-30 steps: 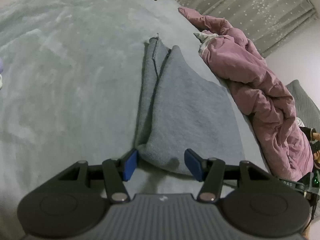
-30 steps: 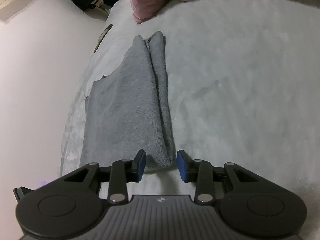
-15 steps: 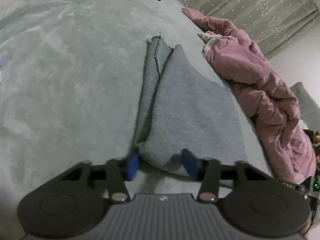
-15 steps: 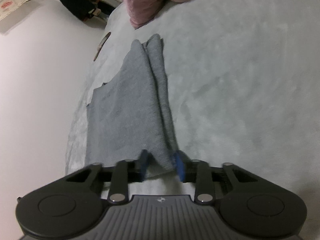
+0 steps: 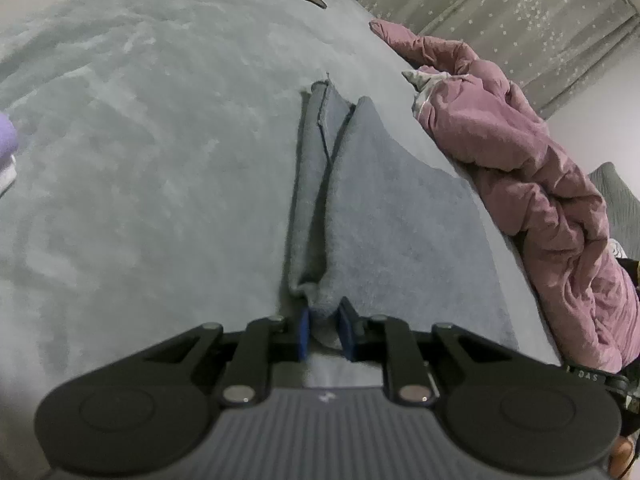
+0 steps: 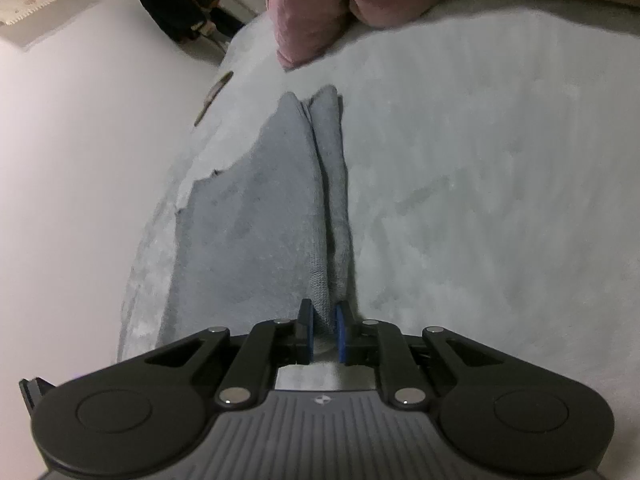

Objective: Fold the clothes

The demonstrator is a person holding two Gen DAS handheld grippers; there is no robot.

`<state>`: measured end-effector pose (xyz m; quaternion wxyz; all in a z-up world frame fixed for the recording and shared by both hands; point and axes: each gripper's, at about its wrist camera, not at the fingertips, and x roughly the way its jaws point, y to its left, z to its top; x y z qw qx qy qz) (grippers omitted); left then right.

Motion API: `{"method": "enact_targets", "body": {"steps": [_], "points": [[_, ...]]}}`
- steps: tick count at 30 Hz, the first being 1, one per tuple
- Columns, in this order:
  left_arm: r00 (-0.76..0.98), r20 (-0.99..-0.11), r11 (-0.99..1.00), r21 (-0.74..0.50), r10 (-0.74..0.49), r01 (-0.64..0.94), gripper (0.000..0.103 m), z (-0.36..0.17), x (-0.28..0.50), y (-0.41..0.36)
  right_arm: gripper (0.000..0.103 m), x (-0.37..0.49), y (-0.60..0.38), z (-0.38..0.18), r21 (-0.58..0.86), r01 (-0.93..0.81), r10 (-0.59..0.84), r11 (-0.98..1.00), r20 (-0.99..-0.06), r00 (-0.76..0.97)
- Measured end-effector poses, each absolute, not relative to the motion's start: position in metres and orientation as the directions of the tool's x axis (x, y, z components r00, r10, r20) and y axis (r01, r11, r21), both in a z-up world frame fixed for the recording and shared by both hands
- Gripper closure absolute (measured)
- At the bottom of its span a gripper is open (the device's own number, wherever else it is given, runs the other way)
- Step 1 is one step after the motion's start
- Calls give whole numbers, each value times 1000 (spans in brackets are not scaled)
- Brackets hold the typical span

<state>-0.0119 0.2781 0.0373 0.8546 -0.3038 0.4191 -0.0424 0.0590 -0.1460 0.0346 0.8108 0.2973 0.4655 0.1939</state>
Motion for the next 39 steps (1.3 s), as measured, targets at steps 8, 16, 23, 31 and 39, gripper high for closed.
{"method": "enact_targets", "body": {"steps": [8,16,23,31,39], "points": [[651,-678,798,-574,-341,-181,89,49,-26,280,92,45,-155,43,667,-50,593,743,-623,510],[640,-674,766,-611,-370,-199,89,52,-57,278,92,21,-171,47,696,-37,608,717,-598,523],[616,-684,752,-623,-391,-214,89,44,-99,269,92,-16,-191,39,723,-11,622,691,-586,520],[617,-718,820,-538,-323,-197,92,44,-118,257,92,-28,-190,38,704,-40,620,709,-596,510],[653,-714,886,-442,-254,-139,87,52,-117,248,85,-25,-185,48,613,-104,562,783,-625,541]]}}
